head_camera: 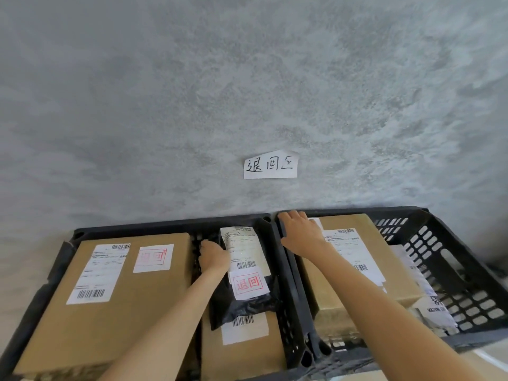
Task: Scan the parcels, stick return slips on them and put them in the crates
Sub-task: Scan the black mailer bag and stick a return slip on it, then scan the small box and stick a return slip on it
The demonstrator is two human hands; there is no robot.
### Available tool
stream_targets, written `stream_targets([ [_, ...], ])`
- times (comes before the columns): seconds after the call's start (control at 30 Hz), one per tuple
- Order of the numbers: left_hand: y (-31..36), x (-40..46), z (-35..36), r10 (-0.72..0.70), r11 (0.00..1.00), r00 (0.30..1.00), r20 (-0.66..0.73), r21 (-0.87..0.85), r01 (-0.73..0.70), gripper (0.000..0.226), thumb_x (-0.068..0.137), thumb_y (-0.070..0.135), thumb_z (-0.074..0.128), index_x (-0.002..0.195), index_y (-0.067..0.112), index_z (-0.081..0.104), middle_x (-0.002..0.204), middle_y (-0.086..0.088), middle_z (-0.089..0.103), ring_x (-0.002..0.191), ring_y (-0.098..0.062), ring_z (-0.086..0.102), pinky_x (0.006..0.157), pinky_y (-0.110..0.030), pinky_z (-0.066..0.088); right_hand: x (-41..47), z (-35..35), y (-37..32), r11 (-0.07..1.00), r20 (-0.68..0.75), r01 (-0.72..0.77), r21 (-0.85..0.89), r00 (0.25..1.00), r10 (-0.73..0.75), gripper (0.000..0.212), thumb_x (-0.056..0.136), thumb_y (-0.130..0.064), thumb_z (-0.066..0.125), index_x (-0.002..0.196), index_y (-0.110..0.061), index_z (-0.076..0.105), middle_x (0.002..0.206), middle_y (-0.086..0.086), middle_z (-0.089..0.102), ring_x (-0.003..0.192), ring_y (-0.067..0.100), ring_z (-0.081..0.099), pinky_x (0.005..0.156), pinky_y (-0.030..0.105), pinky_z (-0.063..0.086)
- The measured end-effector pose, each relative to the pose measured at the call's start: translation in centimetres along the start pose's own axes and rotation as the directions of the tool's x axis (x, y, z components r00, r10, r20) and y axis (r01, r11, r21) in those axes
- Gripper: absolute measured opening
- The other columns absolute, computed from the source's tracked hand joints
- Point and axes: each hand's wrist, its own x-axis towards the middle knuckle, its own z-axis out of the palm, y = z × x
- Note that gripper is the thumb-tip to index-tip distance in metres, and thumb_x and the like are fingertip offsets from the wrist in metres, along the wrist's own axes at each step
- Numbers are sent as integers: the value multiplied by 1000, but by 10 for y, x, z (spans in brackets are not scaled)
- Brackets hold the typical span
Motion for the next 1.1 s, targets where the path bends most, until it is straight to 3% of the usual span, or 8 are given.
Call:
stream_targets([
  [0.17, 3, -9, -16, 153, 964, 987, -51, 227, -138, 57, 91, 15, 62, 136, 2, 30, 141, -19, 38, 126, -36, 43, 97, -42, 44, 8, -1, 7, 998, -5, 41, -46, 999, -41, 51, 88, -12, 54, 136, -17, 39, 137, 6, 43, 128, 26, 38, 101, 38, 37],
  [0.33, 5, -16, -38, 392, 810, 920, -25, 482, -332, 46, 94, 11, 52, 139, 10, 39, 141, -12, 41, 125, -28, 43, 96, -34, 40, 21, 5, 1, 991, -23, 116, -63, 993, -118, 47, 91, -17, 53, 136, -14, 41, 136, 7, 44, 125, 26, 40, 100, 38, 37],
  [0.47, 8, -17, -73, 442, 734, 897, -14, 581, -352, 43, 96, 12, 49, 139, 10, 40, 140, -10, 44, 127, -27, 40, 99, -34, 38, 30, 9, -15, 977, -17, 205, -53, 978, -206, 47, 91, -17, 52, 136, -14, 41, 135, 6, 44, 124, 26, 41, 100, 38, 38],
  [0.6, 7, -24, -133, 433, 606, 901, -43, 754, -255, 35, 97, 14, 45, 131, 10, 43, 133, -10, 49, 120, -29, 45, 96, -38, 38, 38, 0, -44, 956, -27, 287, -66, 957, -289, 51, 91, -18, 53, 139, -15, 38, 139, 7, 42, 126, 25, 41, 101, 37, 39],
  [0.77, -20, -49, -220, 390, 597, 907, -159, 793, -118, 23, 93, 16, 47, 115, 14, 53, 119, -6, 60, 109, -27, 53, 89, -36, 41, 35, -32, -116, 925, -39, 372, -80, 926, -376, 55, 92, -26, 56, 142, -15, 35, 141, 7, 39, 130, 26, 37, 101, 38, 38],
  [0.93, -82, -90, -310, 309, 606, 909, -281, 794, 40, 41, 96, 21, 47, 136, 13, 44, 139, -7, 48, 129, -28, 43, 103, -39, 35, 9, -58, -222, 854, -85, 506, -120, 852, -517, 54, 93, -26, 55, 142, -15, 36, 142, 8, 39, 131, 27, 37, 102, 39, 38],
  [1.1, -194, -164, -421, 185, 670, 869, -458, 706, 229, 48, 95, 25, 50, 141, 13, 39, 143, -7, 44, 133, -27, 40, 105, -38, 35, -51, -66, -361, 746, -80, 647, -159, 744, -663, 54, 95, -23, 53, 144, -14, 32, 146, 8, 34, 135, 28, 32, 105, 42, 34],
])
